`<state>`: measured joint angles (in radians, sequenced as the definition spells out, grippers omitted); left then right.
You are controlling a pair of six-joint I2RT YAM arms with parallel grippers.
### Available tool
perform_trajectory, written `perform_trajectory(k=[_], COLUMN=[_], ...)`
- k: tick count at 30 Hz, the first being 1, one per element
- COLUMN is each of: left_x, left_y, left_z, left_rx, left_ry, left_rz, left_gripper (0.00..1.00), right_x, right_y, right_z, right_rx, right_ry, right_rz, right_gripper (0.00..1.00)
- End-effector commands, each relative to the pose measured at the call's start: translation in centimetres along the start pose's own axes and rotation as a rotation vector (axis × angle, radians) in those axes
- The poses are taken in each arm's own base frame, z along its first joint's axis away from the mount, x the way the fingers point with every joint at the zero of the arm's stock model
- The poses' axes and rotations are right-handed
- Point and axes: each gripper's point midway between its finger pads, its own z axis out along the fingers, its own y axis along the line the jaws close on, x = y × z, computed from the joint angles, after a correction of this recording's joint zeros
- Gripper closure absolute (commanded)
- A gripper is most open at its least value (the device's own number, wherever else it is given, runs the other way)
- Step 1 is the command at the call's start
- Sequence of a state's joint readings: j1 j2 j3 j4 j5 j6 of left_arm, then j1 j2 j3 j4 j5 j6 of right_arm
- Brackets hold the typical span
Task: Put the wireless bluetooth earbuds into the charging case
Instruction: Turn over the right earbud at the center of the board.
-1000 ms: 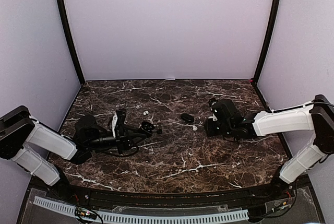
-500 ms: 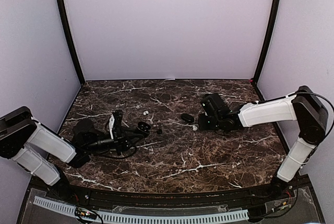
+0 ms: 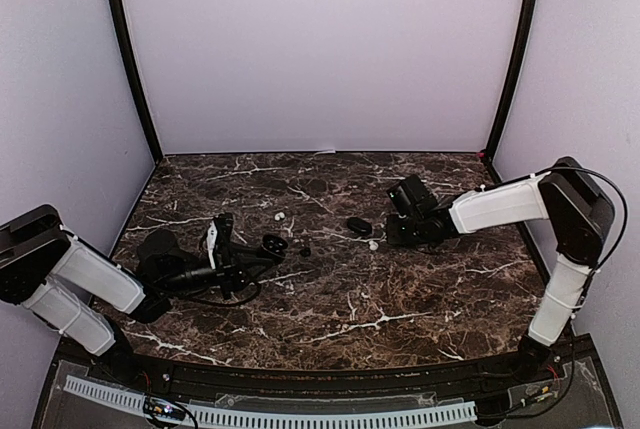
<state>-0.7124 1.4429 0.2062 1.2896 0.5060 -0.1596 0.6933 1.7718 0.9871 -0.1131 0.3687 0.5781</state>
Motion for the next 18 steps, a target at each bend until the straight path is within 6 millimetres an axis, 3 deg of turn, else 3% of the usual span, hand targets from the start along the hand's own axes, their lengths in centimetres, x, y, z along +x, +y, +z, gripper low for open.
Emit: perform_trajectory(k=[1, 8, 18], left_x=[-0.8, -0.6, -0.8], left_y=[-0.8, -0.7, -1.0], left_z=[-0.5, -0.4, -0.4], left_rx=[0.022, 0.019, 0.032], left_ry=[-0.030, -0.021, -0.025], left_rz=[0.043, 0.051, 0.055], left_gripper=[0.92, 0.92, 0.92], right_x=[-0.3, -0.4, 0.2], right_y=[0.5, 0.4, 0.6], right_z=[0.7, 1.5, 2.2], right_rx=[-0.019, -0.012, -0.015], right_ry=[0.006, 0.009, 0.039], right_rz=[0.014, 0.009, 0.001], right_gripper=[0.73, 0.79, 0.79])
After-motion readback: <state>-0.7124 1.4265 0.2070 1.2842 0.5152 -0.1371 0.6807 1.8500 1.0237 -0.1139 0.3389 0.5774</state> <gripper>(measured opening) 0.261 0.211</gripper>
